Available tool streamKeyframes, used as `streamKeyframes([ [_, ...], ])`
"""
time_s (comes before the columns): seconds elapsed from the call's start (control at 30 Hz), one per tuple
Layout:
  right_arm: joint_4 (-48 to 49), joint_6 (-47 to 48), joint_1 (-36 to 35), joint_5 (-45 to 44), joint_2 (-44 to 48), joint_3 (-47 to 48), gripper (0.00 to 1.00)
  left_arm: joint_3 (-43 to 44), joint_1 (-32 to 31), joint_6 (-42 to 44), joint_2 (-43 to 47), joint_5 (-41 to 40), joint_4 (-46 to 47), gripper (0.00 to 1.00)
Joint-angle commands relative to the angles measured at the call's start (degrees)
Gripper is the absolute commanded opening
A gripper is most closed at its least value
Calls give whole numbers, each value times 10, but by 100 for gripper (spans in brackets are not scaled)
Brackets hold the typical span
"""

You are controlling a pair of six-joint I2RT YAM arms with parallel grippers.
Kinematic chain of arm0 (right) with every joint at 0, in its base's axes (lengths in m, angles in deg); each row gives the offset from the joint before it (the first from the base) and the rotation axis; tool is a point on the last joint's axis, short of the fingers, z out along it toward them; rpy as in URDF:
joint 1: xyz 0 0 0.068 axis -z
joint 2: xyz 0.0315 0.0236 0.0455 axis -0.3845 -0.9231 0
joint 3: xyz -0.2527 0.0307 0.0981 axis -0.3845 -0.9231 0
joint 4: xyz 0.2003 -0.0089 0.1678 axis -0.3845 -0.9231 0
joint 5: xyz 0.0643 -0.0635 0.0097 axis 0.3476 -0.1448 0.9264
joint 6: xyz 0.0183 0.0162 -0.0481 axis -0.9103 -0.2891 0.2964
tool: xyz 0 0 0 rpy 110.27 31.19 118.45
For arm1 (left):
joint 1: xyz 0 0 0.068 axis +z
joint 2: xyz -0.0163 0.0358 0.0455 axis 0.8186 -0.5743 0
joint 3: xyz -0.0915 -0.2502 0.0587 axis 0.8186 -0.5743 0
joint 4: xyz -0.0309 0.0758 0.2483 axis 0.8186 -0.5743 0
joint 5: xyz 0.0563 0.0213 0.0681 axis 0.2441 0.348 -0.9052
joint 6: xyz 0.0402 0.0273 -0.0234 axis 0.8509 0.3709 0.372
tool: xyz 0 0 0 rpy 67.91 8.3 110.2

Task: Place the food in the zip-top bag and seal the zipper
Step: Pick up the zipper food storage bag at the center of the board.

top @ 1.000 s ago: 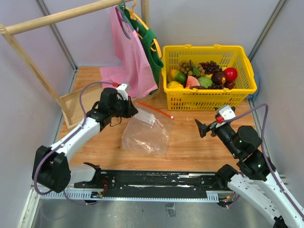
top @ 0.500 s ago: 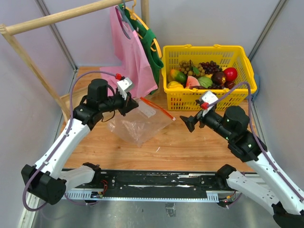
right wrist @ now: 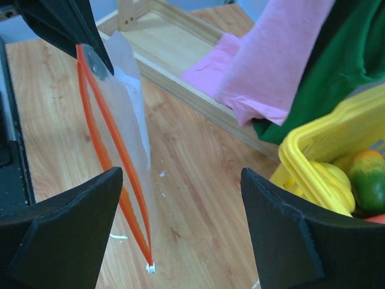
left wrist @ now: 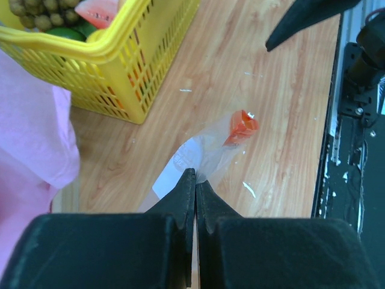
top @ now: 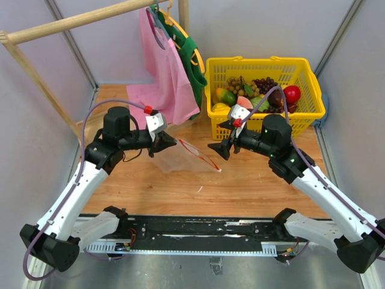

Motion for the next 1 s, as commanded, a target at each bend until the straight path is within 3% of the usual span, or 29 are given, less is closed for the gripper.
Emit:
streamKeyframes([
  [0.0, 78, -23, -19, 72, -8, -18, 78, -35, -5, 3, 26, 27, 29, 0],
  [0.2, 131, -46, -24, 103, -39, -53, 73, -56, -5, -10, 41, 26, 50, 0],
  [0.43, 151, -31, -43, 76, -46, -93, 72, -66, -4, -19, 43, 20, 61, 0],
  [0.63, 184, -28, -44, 31, -46, -130, 65, -71, -5, -23, 47, 27, 64, 0],
  [0.97, 194, -9, -67, 35, -84, -151, 53, -77, -5, -29, 45, 35, 73, 0],
])
